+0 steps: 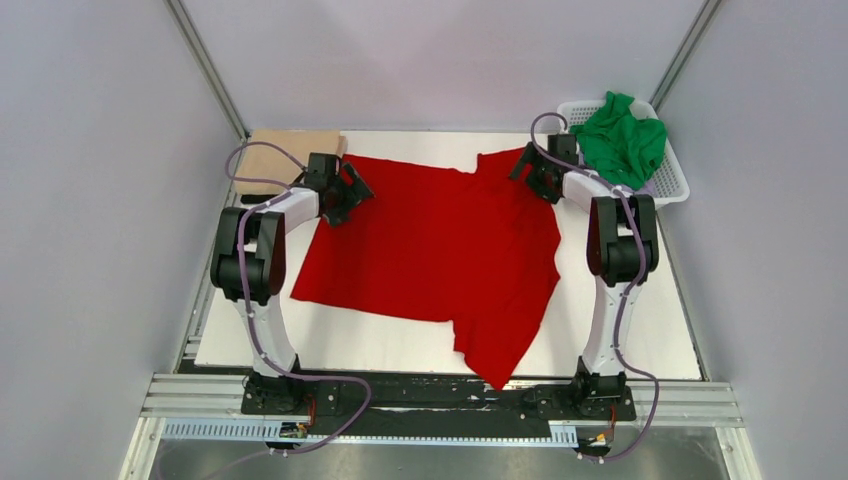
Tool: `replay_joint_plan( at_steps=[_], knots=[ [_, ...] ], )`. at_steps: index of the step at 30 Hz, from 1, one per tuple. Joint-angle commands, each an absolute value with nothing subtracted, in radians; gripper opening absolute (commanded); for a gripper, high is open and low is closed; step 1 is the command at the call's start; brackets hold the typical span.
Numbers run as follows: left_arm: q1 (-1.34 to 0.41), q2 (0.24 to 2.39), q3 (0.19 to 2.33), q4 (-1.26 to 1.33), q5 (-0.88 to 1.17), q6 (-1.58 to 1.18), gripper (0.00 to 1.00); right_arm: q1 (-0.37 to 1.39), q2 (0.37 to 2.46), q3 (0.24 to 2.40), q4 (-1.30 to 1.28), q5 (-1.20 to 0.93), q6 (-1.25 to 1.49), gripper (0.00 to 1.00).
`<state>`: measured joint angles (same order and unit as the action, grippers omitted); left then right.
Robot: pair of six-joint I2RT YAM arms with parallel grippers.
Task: Fold and stack the t-shirts
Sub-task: Flatten out the tshirt
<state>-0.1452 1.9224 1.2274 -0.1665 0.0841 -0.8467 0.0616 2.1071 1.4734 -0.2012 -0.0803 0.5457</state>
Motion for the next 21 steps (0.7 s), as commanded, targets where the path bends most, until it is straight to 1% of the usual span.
replay_joint_plan(
  at_steps=[1, 5, 10, 15, 21],
  knots=[
    [-0.133, 2.025, 1.275, -0.211, 0.037, -0.898, 1.00, 0.039, 2.237, 1.662, -0.316, -0.034, 0.490, 1.00],
    [-0.140, 2.003, 1.291, -0.216, 0.060, -0.886, 1.00, 0.042, 2.285, 1.787, -0.371, -0.039, 0.432, 1.00],
    [-0.187, 1.845, 1.283, -0.274, 0.013, -0.811, 1.00, 0.075, 2.160, 1.745, -0.374, -0.012, 0.373, 1.00],
    [-0.251, 1.635, 1.183, -0.315, -0.065, -0.775, 1.00, 0.146, 1.903, 1.543, -0.374, 0.087, 0.392, 1.00],
    [-0.277, 1.383, 0.993, -0.358, -0.072, -0.760, 1.00, 0.273, 1.526, 1.121, -0.385, 0.140, 0.575, 1.00]
  ],
)
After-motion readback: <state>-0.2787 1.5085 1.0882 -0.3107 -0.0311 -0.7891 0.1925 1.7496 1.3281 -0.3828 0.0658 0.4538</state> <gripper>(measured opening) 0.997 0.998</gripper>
